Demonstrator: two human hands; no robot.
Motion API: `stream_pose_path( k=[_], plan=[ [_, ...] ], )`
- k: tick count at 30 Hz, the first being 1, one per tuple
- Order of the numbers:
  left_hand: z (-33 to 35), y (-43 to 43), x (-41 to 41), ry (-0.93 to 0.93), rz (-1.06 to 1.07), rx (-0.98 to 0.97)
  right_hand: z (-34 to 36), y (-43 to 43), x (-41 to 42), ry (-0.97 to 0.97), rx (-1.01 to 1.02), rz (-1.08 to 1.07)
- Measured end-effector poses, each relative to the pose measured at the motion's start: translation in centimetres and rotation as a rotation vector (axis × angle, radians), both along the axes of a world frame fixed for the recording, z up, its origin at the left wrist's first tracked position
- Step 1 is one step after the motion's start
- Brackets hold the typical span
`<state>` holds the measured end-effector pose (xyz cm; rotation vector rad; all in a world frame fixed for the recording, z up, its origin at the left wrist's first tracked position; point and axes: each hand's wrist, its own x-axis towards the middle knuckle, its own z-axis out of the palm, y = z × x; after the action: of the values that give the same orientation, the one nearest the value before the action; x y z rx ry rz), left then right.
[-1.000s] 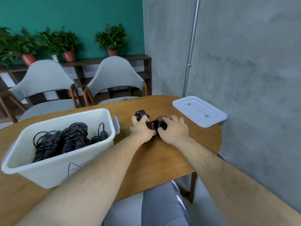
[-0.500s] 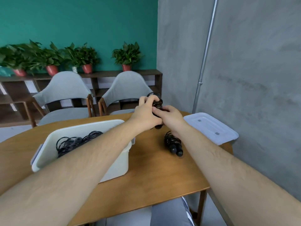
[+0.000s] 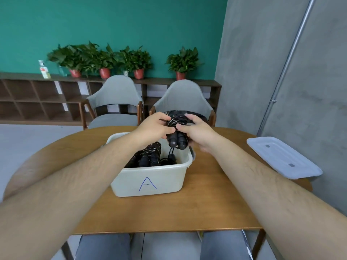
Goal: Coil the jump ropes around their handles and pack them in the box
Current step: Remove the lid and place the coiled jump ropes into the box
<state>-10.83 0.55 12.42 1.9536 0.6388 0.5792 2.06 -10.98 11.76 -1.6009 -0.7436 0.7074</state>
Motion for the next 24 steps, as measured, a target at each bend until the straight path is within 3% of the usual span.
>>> stream_pose_path(
  k=[3, 9, 15, 21, 24],
  plan=[
    [-0.6, 0.2, -1.3, 0.050, 0.025, 0.025, -0.3, 1.2, -1.2, -0.011, -0.076, 0.036],
    [-2.1, -0.4, -1.8, 0.135, 0.033, 0.046, -0.6, 2.1, -2.7, -0.242, -0.279, -0.004],
    [-2.5, -0.2, -1.8, 0.236, -0.007, 0.059, -0.1, 2.0, -2.9, -0.279, -0.454, 0.056],
    [-3.8, 0.3, -1.7, 0.370, -0.043, 0.091, 1.0, 1.9, -5.1, -0.670, -0.740, 0.189],
    [-4.0, 0.6, -1.4, 0.403, -0.036, 0.219, 1.2, 2.1, -5.8, -0.817, -0.808, 0.277]
  ],
)
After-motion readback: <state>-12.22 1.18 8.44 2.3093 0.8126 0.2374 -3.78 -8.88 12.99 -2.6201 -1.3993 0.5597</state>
